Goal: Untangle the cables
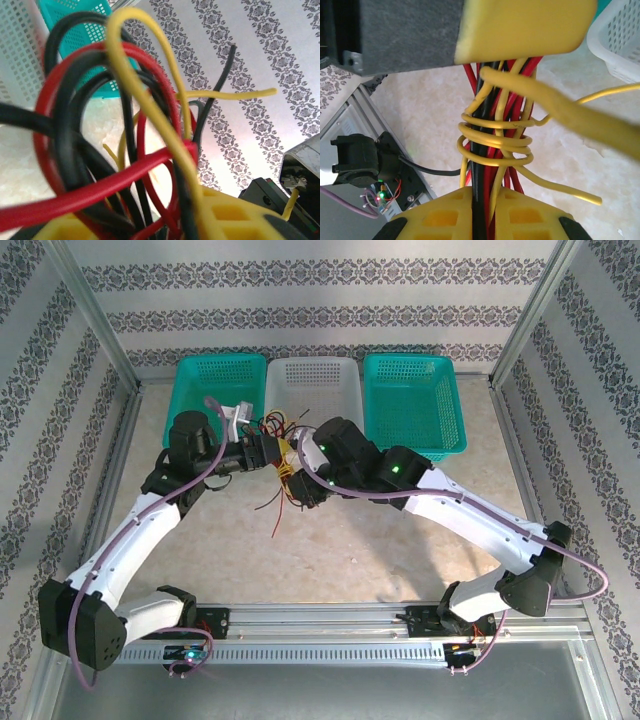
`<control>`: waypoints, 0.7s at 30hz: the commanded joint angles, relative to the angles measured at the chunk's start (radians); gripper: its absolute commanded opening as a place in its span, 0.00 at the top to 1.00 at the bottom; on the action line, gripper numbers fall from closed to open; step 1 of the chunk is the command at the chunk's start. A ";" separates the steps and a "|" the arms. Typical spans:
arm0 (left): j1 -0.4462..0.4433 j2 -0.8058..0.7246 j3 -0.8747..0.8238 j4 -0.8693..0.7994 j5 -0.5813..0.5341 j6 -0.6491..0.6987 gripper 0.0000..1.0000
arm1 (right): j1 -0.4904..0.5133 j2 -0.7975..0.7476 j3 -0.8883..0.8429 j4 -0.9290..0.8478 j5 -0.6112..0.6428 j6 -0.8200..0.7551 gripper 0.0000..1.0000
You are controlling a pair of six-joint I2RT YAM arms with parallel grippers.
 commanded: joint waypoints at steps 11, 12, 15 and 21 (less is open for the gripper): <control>0.051 -0.034 -0.143 0.507 -0.077 -0.248 1.00 | 0.007 -0.200 -0.117 0.040 0.617 0.123 0.06; 0.057 -0.028 -0.161 0.605 -0.074 -0.295 1.00 | 0.006 -0.238 -0.163 0.066 0.674 0.159 0.02; 0.060 0.010 -0.199 0.857 -0.058 -0.416 1.00 | -0.042 -0.333 -0.269 0.138 0.622 0.213 0.02; 0.059 0.214 -0.191 1.408 0.019 -0.769 1.00 | -0.330 -0.441 -0.518 0.538 -0.082 0.452 0.12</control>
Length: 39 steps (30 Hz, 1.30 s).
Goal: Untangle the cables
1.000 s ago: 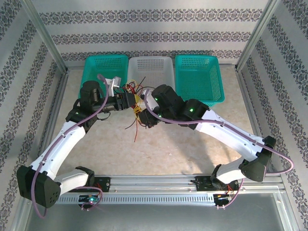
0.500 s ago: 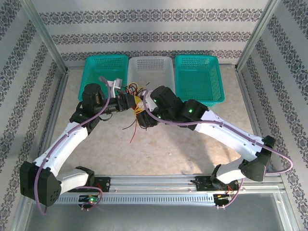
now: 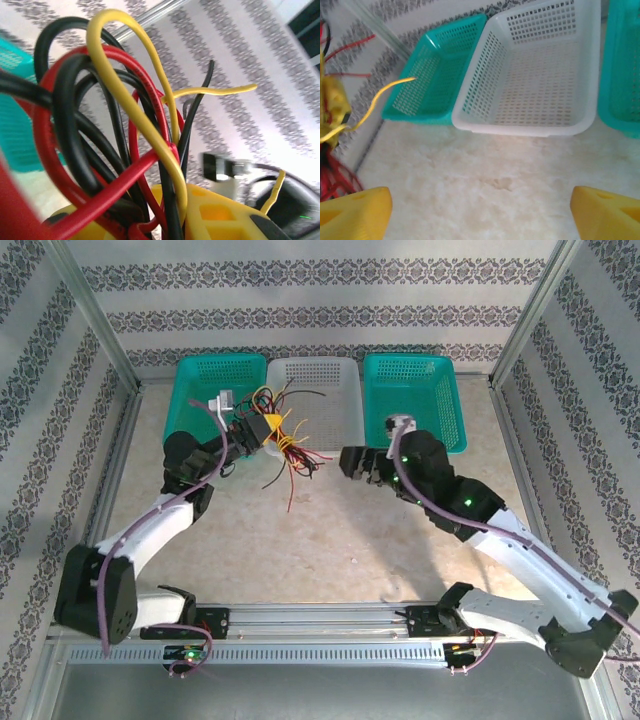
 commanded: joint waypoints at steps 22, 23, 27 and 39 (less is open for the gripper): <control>-0.054 0.009 0.048 0.406 0.120 -0.167 1.00 | -0.056 0.238 -0.019 0.792 -0.466 0.469 0.49; -0.056 0.008 0.051 0.406 0.122 -0.167 1.00 | -0.054 0.245 -0.013 0.805 -0.467 0.471 0.49; -0.056 0.005 0.047 0.406 0.124 -0.166 1.00 | -0.046 0.255 0.004 0.805 -0.475 0.460 0.53; -0.061 0.002 0.052 0.406 0.155 -0.159 1.00 | -0.056 0.261 -0.007 0.768 -0.462 0.464 0.63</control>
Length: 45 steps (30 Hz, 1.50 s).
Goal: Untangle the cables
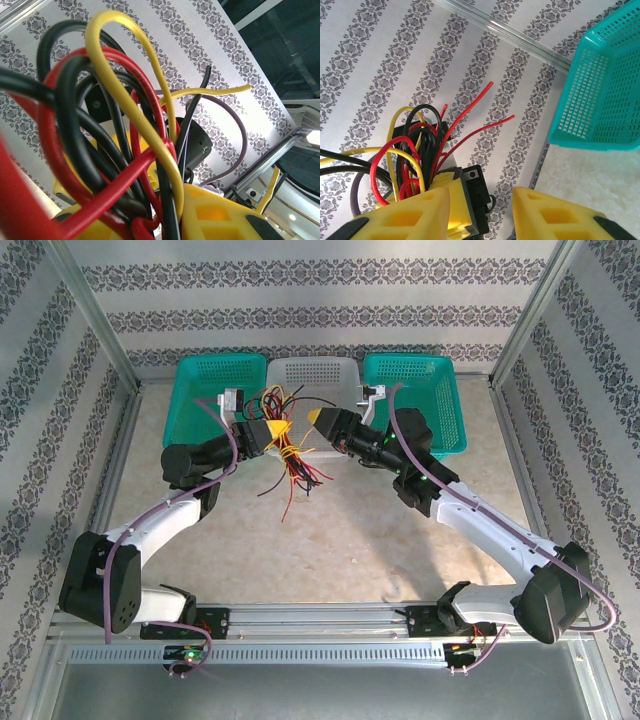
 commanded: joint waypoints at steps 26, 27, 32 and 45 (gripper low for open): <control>-0.013 -0.035 0.013 0.089 0.025 0.039 1.00 | 0.032 -0.016 -0.009 0.009 -0.009 0.047 0.63; -0.015 -0.036 0.010 0.089 0.027 0.039 1.00 | 0.030 -0.016 -0.011 0.008 -0.007 0.047 0.63; -0.013 -0.037 0.001 0.089 0.036 0.040 1.00 | 0.024 -0.011 -0.010 0.003 0.001 0.049 0.64; -0.014 -0.009 0.006 0.089 -0.046 0.052 1.00 | 0.018 -0.052 -0.024 -0.034 0.008 0.028 1.00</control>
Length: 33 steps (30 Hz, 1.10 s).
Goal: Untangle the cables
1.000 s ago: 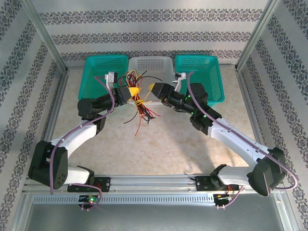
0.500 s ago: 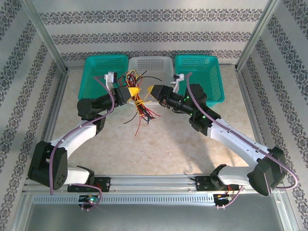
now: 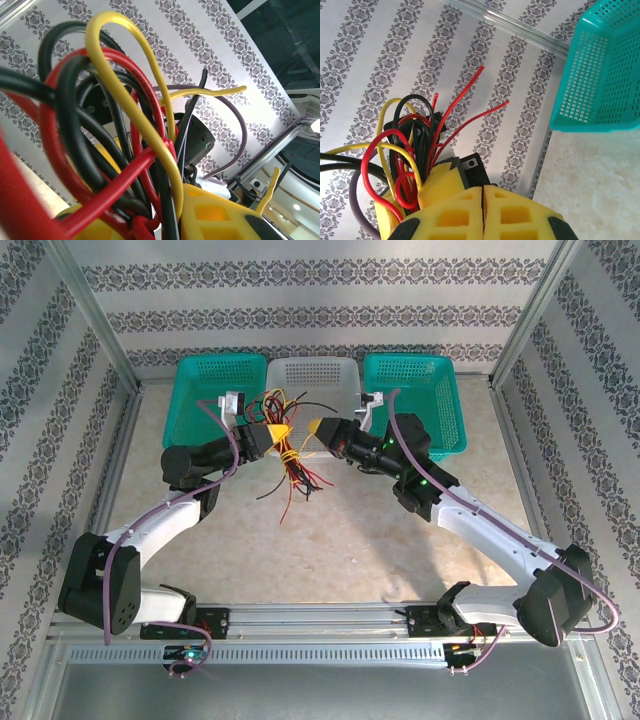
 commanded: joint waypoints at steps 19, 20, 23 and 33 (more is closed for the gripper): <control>-0.078 -0.050 0.247 -0.085 -0.581 0.255 1.00 | 0.156 -0.026 -0.205 0.381 0.203 0.085 1.00; -0.079 -0.035 0.265 -0.083 -0.606 0.260 1.00 | 0.174 -0.021 -0.222 0.416 0.221 0.101 1.00; -0.097 -0.001 0.308 -0.081 -0.677 0.305 1.00 | 0.224 -0.006 -0.248 0.506 0.251 0.129 1.00; -0.203 -0.002 0.264 -0.331 -0.953 0.670 1.00 | 0.275 -0.092 -0.255 0.476 0.318 0.081 1.00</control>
